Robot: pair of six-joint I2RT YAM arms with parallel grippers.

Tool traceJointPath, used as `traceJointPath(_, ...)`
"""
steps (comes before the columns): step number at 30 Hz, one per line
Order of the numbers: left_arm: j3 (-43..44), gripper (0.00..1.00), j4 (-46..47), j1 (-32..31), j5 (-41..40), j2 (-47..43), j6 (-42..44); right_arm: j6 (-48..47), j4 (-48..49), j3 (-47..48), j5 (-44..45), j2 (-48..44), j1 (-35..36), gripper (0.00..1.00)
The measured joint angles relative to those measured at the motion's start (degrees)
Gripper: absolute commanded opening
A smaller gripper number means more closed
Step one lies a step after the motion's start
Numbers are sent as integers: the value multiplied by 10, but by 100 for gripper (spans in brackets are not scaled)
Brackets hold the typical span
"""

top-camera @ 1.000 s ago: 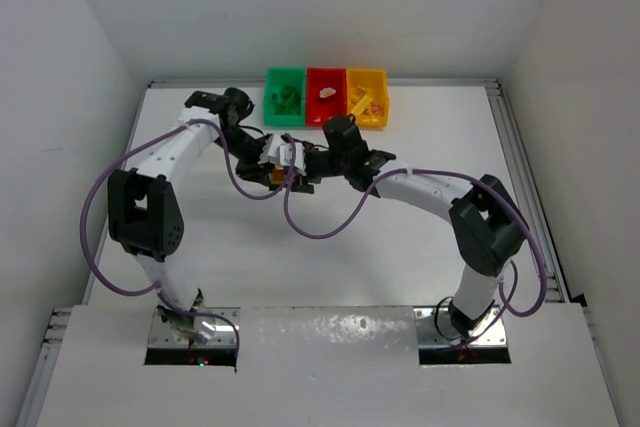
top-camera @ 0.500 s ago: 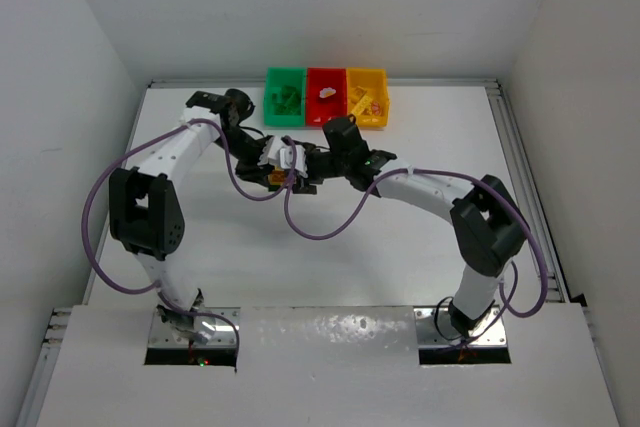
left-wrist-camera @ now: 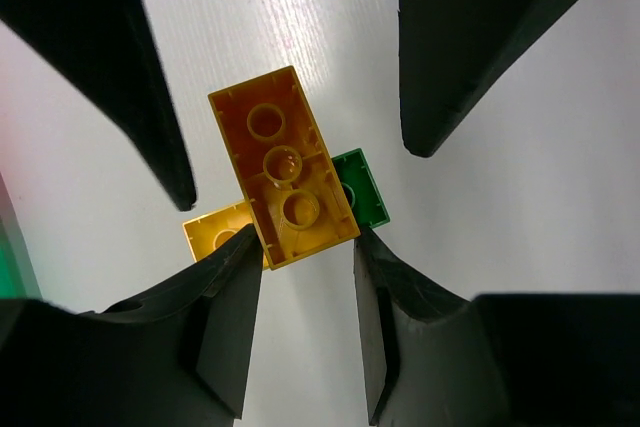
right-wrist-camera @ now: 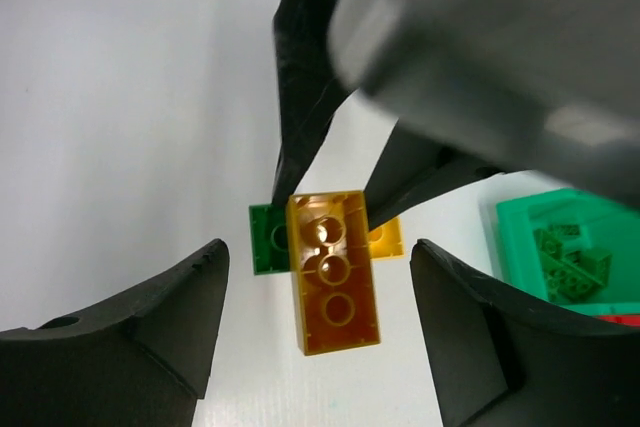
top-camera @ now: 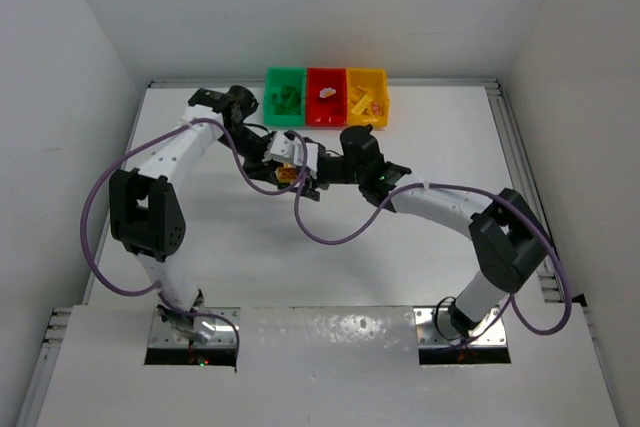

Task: Sort the legos into containers by color

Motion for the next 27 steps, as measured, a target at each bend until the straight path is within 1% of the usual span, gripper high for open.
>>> traceJointPath(7, 0, 0, -3, 0, 4, -3, 0, 23, 41, -23, -1, -33, -12, 72)
traceJointPath(13, 16, 0, -4, 0, 9, -11, 0, 31, 40, -37, -13, -47, -29, 72)
traceJointPath(22, 17, 0, -5, -2, 24, -33, 0, 23, 24, -46, -28, -68, -40, 72)
traceJointPath(24, 17, 0, -5, -4, 26, -33, 0, 16, 14, -44, -31, -67, -41, 70)
traceJointPath(27, 17, 0, -5, -10, 28, -33, -1, 7, -4, -34, -38, -59, -42, 66)
